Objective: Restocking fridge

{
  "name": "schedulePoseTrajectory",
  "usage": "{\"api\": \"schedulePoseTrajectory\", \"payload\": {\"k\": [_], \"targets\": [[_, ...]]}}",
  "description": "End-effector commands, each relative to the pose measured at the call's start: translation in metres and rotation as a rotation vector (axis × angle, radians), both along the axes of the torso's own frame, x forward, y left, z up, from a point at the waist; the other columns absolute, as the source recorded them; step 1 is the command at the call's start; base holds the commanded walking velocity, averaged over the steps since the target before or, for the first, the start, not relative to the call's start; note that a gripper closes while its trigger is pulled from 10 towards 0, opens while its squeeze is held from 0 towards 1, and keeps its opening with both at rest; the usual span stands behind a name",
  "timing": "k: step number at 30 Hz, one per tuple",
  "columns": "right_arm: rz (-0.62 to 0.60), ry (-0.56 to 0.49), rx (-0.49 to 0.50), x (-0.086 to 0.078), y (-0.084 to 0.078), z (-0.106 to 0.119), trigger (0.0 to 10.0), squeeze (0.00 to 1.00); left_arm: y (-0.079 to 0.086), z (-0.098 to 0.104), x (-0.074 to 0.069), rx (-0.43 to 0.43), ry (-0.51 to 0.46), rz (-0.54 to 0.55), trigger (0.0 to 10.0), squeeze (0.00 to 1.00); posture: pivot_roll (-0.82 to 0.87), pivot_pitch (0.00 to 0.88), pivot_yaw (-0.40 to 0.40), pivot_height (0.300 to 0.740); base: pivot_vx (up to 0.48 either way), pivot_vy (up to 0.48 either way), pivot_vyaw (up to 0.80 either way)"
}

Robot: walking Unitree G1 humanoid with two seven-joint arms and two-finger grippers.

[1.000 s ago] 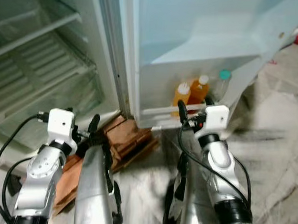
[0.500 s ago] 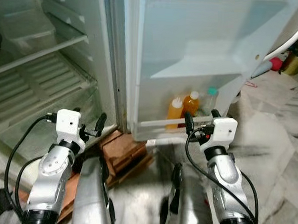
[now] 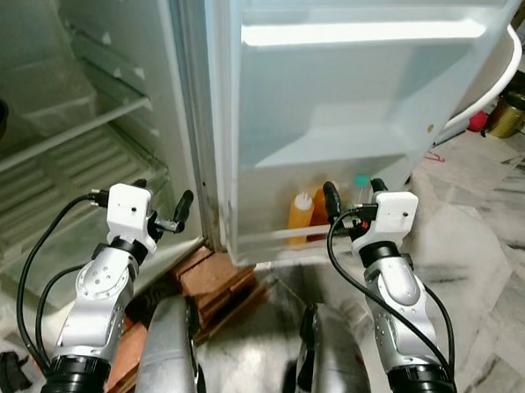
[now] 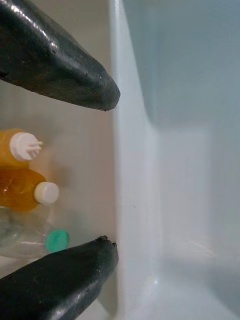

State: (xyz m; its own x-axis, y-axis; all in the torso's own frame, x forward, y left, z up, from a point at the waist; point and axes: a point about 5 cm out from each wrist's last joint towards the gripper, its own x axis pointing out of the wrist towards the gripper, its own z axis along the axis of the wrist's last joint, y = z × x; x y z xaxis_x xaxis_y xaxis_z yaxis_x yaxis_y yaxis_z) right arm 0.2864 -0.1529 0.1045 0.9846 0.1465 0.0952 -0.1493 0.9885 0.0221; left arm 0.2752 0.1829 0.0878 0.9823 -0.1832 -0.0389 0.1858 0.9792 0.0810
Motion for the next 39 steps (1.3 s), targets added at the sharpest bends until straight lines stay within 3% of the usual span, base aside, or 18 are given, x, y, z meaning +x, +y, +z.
{"api": "schedulePoseTrajectory", "payload": {"k": [1,7,22,32,39], "targets": [[-0.04,0.043,0.017,-0.007,-0.008,-0.011,10.0,0.0,0.003,-0.008,-0.004,0.024,0.023,0.014,10.0,0.0,0.07,0.0,-0.026,0.651,0.0,0.0,0.0],[-0.054,0.125,0.011,-0.026,-0.012,-0.032,10.0,0.0,0.005,-0.022,-0.012,0.011,0.069,0.04,10.0,0.0,0.05,0.0,-0.031,0.676,0.0,0.0,0.0],[-0.07,0.15,-0.014,-0.032,-0.023,-0.036,10.0,0.0,-0.001,-0.029,-0.015,-0.006,0.074,0.038,10.0,0.0,0.04,0.0,-0.039,0.74,0.0,0.0,0.0],[-0.113,0.214,-0.026,-0.038,-0.032,-0.047,10.0,0.0,-0.002,-0.036,-0.015,0.006,0.116,0.056,10.0,0.0,0.03,0.0,-0.039,0.74,0.0,0.0,0.0],[-0.115,0.223,-0.025,-0.037,-0.031,-0.048,10.0,0.0,0.002,-0.036,-0.012,0.022,0.126,0.072,10.0,0.0,0.03,0.0,-0.038,0.74,-0.294,0.0,0.0]]}}
